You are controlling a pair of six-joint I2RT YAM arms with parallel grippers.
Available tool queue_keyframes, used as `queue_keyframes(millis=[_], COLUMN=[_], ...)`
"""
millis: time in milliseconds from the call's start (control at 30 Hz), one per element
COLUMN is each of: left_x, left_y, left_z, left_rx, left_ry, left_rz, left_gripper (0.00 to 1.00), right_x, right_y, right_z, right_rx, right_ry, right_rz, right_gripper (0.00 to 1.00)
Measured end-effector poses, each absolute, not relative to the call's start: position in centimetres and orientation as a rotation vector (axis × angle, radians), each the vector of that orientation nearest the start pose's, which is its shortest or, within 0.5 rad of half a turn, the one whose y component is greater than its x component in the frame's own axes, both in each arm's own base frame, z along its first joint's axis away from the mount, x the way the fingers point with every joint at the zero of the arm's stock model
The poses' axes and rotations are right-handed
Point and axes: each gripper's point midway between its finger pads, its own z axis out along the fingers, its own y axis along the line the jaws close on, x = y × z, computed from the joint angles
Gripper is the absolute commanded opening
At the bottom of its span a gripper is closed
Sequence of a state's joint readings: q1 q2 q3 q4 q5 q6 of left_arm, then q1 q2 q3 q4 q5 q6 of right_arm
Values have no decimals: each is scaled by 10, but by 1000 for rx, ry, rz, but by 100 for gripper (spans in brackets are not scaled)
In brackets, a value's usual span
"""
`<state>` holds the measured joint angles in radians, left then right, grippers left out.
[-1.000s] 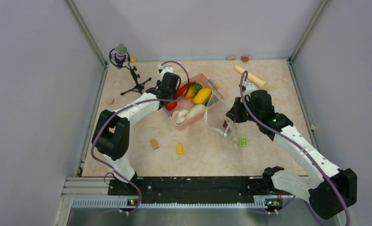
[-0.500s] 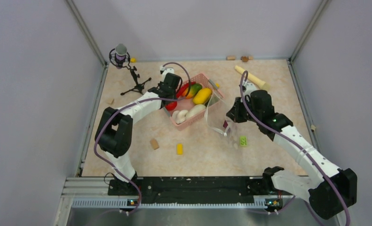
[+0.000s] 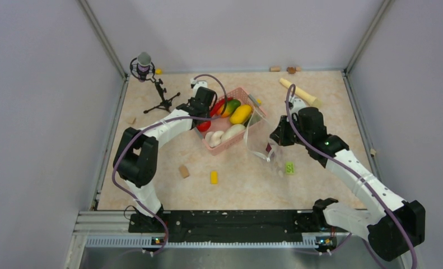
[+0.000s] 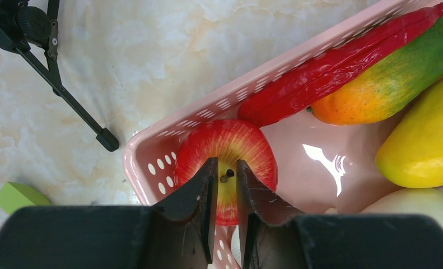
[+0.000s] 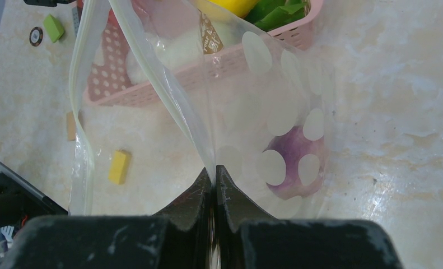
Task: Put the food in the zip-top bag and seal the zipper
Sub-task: Pick up the fake fruit from the bin.
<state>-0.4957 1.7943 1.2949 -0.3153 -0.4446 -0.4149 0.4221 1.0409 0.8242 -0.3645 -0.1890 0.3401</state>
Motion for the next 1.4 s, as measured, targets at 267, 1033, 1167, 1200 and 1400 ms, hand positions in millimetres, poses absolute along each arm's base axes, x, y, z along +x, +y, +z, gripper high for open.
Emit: queue_keyframes(millis=[267, 1033, 1167, 1200, 1400], left_x=[433, 429, 426, 425, 410], left_y=[-164, -168, -168, -167, -165], left_z=[106, 103, 103, 104, 115], left_rx=[-117, -169, -173, -173, -164], left_ry=[2286, 2307, 2316, 2317, 2316], left_rz=[63, 22, 20, 19, -18], left_gripper=[23, 0, 0, 0, 0], right_x=[274, 274, 274, 274, 274], right_y=[173, 173, 173, 173, 173], right_z=[180, 180, 180, 180, 181], right_rx=[-201, -201, -201, -201, -201], right_ry=[2202, 2203, 2203, 2203, 2200], right_rz=[633, 633, 633, 633, 633], right_gripper=[3, 3, 3, 3, 3])
